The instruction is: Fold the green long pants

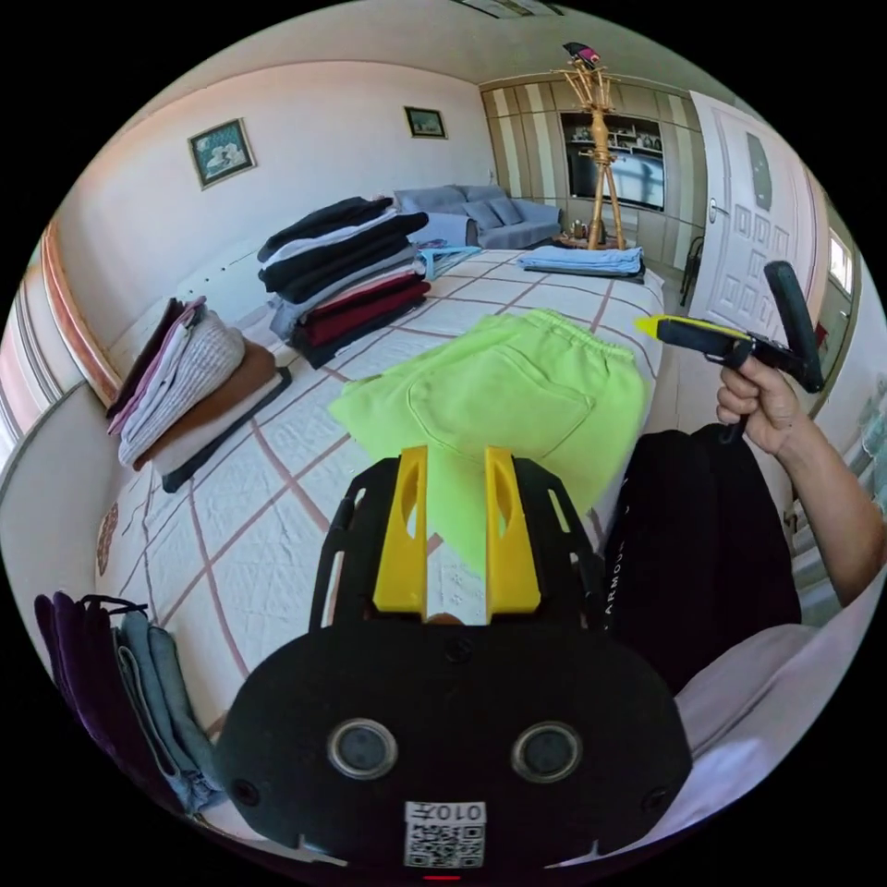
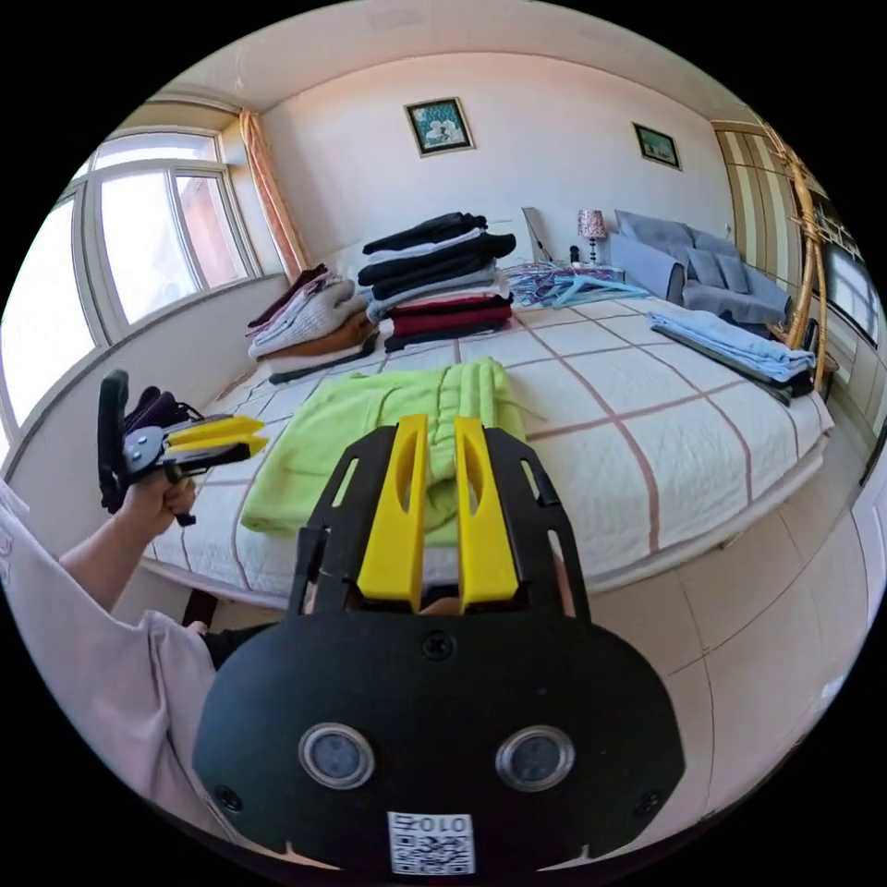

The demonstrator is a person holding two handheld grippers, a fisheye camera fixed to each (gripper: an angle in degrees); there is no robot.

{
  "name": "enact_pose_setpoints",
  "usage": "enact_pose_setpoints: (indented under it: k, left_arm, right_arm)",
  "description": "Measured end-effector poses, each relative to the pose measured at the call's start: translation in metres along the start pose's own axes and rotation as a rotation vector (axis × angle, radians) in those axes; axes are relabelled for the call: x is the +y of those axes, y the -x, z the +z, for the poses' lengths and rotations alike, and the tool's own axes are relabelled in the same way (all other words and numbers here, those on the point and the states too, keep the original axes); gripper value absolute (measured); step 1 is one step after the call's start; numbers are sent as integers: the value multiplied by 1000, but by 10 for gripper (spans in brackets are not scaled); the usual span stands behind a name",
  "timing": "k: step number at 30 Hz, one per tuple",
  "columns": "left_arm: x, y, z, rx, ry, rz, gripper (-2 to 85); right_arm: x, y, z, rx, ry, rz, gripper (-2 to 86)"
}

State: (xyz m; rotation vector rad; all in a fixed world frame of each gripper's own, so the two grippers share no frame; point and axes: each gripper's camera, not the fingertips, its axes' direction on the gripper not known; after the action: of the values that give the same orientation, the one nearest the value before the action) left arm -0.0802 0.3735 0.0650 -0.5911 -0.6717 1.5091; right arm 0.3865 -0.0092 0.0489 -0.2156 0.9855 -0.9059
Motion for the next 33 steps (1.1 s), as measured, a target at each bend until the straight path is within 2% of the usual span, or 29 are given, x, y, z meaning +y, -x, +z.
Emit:
enact_pose_setpoints:
  k: [1,3,5,6,8,11,14,17,23,27,33]
  left_arm:
    - [0,4,19,29,32,-17,105]
    - [2,14,52,88,84,-65,107]
    - [5,35,64,168,56,-130,113]
    - [4,39,63,178,61,-133,115]
    - [9,54,45,132,38,-172,126]
    - [37,94,28,154,0,-313,138]
    - [68,138,53,304,62,-453,148]
    - [81,154,78,450,88,-493,153]
    - [77,171,117,537,139,-514,156]
    - [81,186,134,594,161,-541,157]
    - [100,206,156,688,194,-575,155]
  right_arm:
    - [-8,-4,11,1,35,4,70]
    - [-31,-21,68,44,259,-15,78]
    - [-40,-34,71,48,227,-42,90]
    - [-50,-44,70,51,276,-26,100]
    - [-60,-60,59,15,320,-12,109]
    - [-55,-100,26,-34,188,85,122]
    - [-50,-146,30,-167,249,166,150]
    - [-50,-176,43,-325,306,170,161]
    - [-72,-222,66,-435,321,193,185]
    - [-85,-243,87,-488,392,167,173]
    - [-83,-290,92,-607,349,218,150]
